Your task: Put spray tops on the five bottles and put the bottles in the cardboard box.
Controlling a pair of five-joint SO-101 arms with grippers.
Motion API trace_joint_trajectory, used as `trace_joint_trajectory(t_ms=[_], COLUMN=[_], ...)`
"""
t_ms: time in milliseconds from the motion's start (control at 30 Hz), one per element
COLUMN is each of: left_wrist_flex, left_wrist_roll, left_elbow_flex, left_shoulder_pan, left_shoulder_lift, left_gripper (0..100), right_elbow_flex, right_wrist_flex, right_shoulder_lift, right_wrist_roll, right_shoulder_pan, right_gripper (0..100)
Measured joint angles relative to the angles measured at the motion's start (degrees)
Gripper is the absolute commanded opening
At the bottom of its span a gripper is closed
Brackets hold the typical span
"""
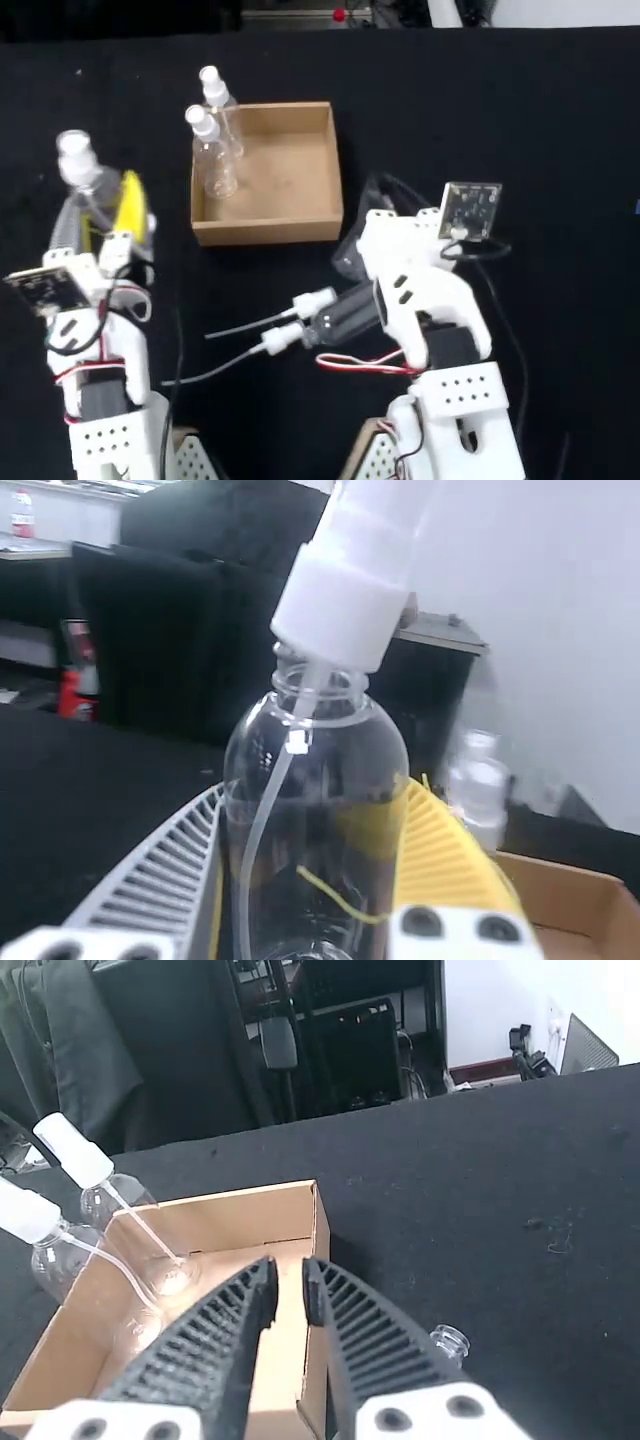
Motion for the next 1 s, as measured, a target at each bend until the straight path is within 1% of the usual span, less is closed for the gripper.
trace_joint_trajectory(t_ms=[100, 300, 533, 800, 1000], left_wrist_flex=[0.00, -2.46, -2.99, -4.75, -5.27], left_wrist_roll=[0.00, -2.81, -2.99, -3.08, -3.16], left_elbow_flex=[0.00, 0.00, 0.00, 0.00, -2.29], left_shoulder_pan=[-2.90, -3.34, 1.76, 2.81, 4.13], left_shoulder_lift=[0.00, 0.00, 0.00, 0.00, 9.32], left_gripper=[5, 5, 5, 5, 5], right_elbow_flex=[0.00, 0.00, 0.00, 0.00, 0.00], right_wrist_flex=[0.00, 0.00, 0.00, 0.00, 0.00], right_shoulder_lift=[0.00, 0.00, 0.00, 0.00, 0.00], right_wrist_roll=[0.00, 0.00, 0.00, 0.00, 0.00], right_shoulder_pan=[0.00, 0.00, 0.00, 0.00, 0.00], right_gripper=[3.8, 3.7, 3.6, 3.6, 3.6])
